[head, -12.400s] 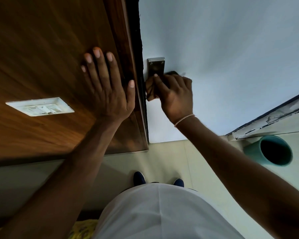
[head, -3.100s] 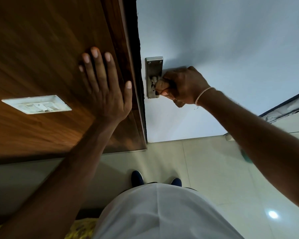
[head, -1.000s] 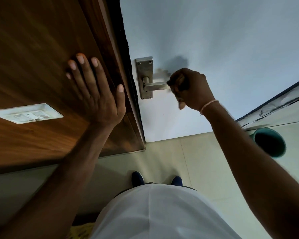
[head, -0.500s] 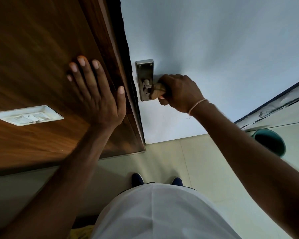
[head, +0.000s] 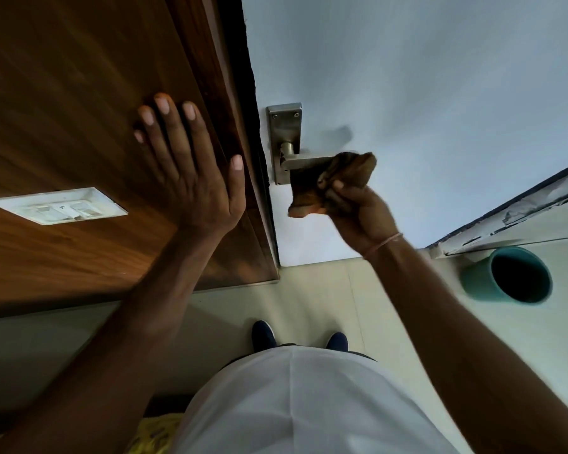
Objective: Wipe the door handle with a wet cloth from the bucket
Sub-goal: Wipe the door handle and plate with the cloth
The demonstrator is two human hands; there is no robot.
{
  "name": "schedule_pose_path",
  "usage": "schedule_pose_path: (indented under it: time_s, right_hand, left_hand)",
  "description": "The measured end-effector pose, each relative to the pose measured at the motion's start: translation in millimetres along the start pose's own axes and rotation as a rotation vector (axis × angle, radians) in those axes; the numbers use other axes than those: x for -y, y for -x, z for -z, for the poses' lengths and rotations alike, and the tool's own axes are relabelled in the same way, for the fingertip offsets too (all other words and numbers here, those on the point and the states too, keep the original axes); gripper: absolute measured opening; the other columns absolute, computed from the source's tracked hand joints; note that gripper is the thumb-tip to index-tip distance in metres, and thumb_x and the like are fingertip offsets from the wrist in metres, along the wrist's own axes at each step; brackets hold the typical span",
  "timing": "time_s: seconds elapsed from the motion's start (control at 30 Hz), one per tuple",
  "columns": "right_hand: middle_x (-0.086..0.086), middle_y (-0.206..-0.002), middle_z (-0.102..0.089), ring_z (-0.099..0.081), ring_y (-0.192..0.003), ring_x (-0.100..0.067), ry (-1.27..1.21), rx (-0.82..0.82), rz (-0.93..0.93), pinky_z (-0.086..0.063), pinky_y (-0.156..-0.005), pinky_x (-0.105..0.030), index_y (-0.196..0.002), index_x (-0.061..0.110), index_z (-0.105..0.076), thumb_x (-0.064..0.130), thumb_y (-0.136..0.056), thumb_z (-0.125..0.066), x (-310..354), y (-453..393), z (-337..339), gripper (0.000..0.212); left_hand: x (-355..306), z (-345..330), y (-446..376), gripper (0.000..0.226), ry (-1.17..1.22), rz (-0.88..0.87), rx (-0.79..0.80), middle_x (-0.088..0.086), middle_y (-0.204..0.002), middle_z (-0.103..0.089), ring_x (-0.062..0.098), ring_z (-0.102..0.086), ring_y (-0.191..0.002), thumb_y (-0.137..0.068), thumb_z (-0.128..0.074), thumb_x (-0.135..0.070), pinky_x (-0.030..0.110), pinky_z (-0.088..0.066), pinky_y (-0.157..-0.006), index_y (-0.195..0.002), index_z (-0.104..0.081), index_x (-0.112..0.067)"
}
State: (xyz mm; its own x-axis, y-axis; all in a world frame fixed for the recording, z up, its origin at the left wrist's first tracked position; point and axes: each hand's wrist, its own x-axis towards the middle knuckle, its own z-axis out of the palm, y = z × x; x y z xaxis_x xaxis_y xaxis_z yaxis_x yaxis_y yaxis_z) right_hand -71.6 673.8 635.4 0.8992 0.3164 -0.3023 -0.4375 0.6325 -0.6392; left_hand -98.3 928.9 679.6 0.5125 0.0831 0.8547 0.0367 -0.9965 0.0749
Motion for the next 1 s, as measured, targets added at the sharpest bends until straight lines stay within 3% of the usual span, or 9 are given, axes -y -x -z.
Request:
schedule_pose_path:
  time_s: [0.07, 0.13, 0.17, 0.3, 0.57, 0.67, 0.73, 0.87, 1.0]
  right_hand:
    - [-0.018, -0.1, -0.072, -0.076, -0.093, -0.029, -0.163, 0.021, -0.075, -0.063, -0.093, -0.052, -0.115, -0.002, -0.062, -0.007, -0.103, -0.046, -23, -3, -23, 0.021]
    - [-0.02, -0.106, -0.069, -0.07, -0.103, -0.036, -0.219, 0.037, -0.11, -0.052, -0.109, -0.067, -0.116, -0.002, -0.062, -0.004, -0.107, -0.041, -38, -10, -48, 0.023]
    - [-0.021, -0.108, -0.068, -0.068, -0.104, -0.038, -0.233, 0.017, -0.127, -0.05, -0.112, -0.067, -0.116, -0.002, -0.062, -0.003, -0.108, -0.04, -42, -14, -60, 0.023]
    - [-0.023, -0.112, -0.069, -0.071, -0.102, -0.038, -0.27, -0.018, -0.164, -0.066, -0.086, -0.049, -0.119, -0.002, -0.062, -0.002, -0.11, -0.041, -43, -19, -84, 0.022]
    - [-0.032, -0.118, -0.066, -0.066, -0.104, -0.051, -0.351, -0.25, -0.077, -0.064, -0.076, -0.064, -0.128, -0.003, -0.061, -0.005, -0.108, -0.033, -15, -20, -49, 0.035]
    - [-0.032, -0.133, -0.058, -0.063, -0.118, -0.051, -0.294, -0.324, -0.111, -0.054, -0.101, -0.072, -0.152, 0.002, -0.048, -0.006, -0.104, -0.038, -21, -23, -53, 0.05]
    - [-0.033, -0.13, -0.063, -0.06, -0.127, -0.056, -0.326, -0.359, -0.155, -0.045, -0.117, -0.066, -0.146, -0.005, -0.051, -0.007, -0.093, -0.039, -23, -23, -59, 0.055]
    - [-0.04, -0.145, -0.058, -0.059, -0.117, -0.071, -0.505, -0.231, -0.146, -0.046, -0.117, -0.055, -0.145, -0.005, -0.053, -0.004, -0.069, -0.038, -29, -26, -67, 0.077]
    - [-0.035, -0.11, -0.075, -0.076, -0.09, -0.06, -0.495, -0.189, -0.144, -0.033, -0.13, -0.046, -0.118, -0.009, -0.063, -0.004, -0.07, -0.034, -34, -26, -74, 0.056]
  left_hand:
    - [1, 1, 0, 0.076, 0.003, 0.0, 0.0, 0.042, -0.156, -0.043, 0.056, -0.031, -0.149, -0.099, -0.054, -0.036, 0.067, -0.023, -0.128, -0.157, -0.034, 0.009]
    - [2, 2, 0, 0.076, 0.005, -0.004, 0.008, 0.041, -0.156, -0.042, 0.055, -0.03, -0.15, -0.099, -0.053, -0.036, 0.066, -0.022, -0.128, -0.158, -0.033, 0.008]
    - [4, 3, 1, 0.076, 0.005, -0.009, 0.013, 0.041, -0.157, -0.042, 0.055, -0.03, -0.15, -0.1, -0.053, -0.036, 0.066, -0.022, -0.129, -0.158, -0.033, 0.008]
    - [6, 4, 1, 0.074, 0.014, -0.019, 0.021, 0.04, -0.158, -0.041, 0.055, -0.029, -0.151, -0.102, -0.05, -0.037, 0.066, -0.022, -0.129, -0.159, -0.034, 0.008]
    - [5, 6, -1, 0.075, 0.01, -0.017, 0.02, 0.039, -0.158, -0.043, 0.053, -0.029, -0.151, -0.099, -0.054, -0.035, 0.063, -0.02, -0.13, -0.158, -0.035, 0.007]
    - [5, 6, -1, 0.076, 0.02, -0.02, 0.016, 0.037, -0.159, -0.041, 0.052, -0.029, -0.152, -0.1, -0.054, -0.036, 0.061, -0.019, -0.131, -0.16, -0.033, 0.006]
    - [7, 6, 0, 0.076, 0.02, -0.032, 0.02, 0.035, -0.16, -0.039, 0.052, -0.029, -0.152, -0.1, -0.053, -0.037, 0.06, -0.018, -0.131, -0.16, -0.032, 0.005]
    - [12, 7, 1, 0.076, 0.037, -0.055, 0.03, 0.036, -0.159, -0.04, 0.052, -0.029, -0.152, -0.1, -0.051, -0.037, 0.06, -0.018, -0.131, -0.161, -0.032, 0.003]
    - [12, 5, 1, 0.075, 0.04, -0.068, 0.029, 0.033, -0.161, -0.036, 0.052, -0.03, -0.151, -0.102, -0.048, -0.04, 0.06, -0.018, -0.131, -0.161, -0.032, 0.003]
